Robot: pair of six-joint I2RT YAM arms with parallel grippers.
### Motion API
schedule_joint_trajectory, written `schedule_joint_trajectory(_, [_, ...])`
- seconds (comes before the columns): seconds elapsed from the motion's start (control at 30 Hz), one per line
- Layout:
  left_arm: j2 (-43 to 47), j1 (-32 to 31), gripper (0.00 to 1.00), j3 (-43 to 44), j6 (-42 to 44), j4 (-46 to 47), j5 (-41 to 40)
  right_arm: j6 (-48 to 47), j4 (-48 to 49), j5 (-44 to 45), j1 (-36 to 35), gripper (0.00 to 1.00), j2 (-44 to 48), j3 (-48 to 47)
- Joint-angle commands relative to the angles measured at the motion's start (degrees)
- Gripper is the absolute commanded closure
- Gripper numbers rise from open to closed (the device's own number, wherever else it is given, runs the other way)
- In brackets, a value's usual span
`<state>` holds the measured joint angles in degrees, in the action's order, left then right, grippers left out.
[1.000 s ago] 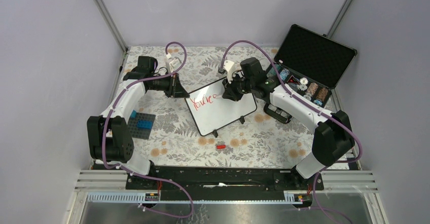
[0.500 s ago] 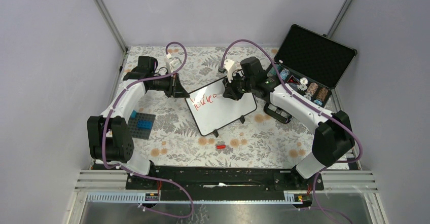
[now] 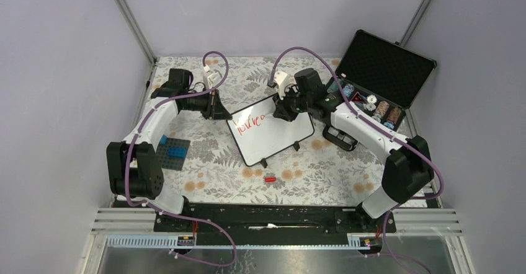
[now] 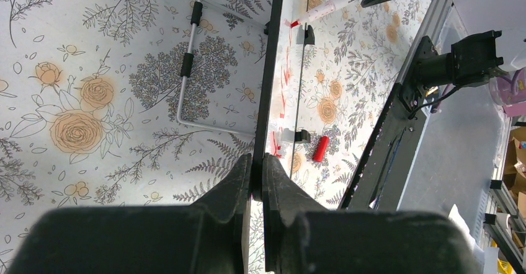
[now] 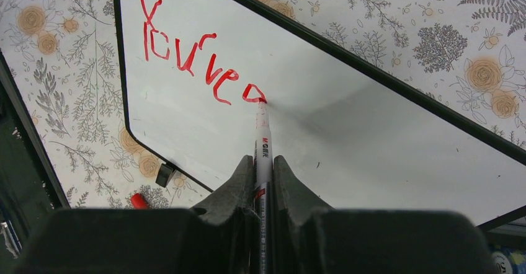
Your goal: Write a sentence on the whiteboard
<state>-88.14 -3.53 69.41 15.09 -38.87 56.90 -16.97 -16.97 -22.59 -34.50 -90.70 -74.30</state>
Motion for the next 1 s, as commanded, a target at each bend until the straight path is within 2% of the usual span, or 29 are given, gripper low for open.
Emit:
schedule_joint_trajectory(0.0, [1.37, -0.34, 1.00, 0.22, 1.26, 1.66, -1.58, -1.22, 1.93, 2.53, 0.75, 1.00, 0.56, -1.20])
schedule_joint_trajectory(0.57, [1.43, -0.34, 1.00, -0.08, 1.69, 1.62, -1.78, -1.13, 1.45, -0.70, -0.05, 1.00, 2.38, 4.83])
schedule_joint_trajectory(0.97, [1.38, -0.42, 1.00, -0.07, 1.65, 1.61, -1.70, 0.96, 1.54, -6.38, -1.84, 1.00, 1.91, 0.44])
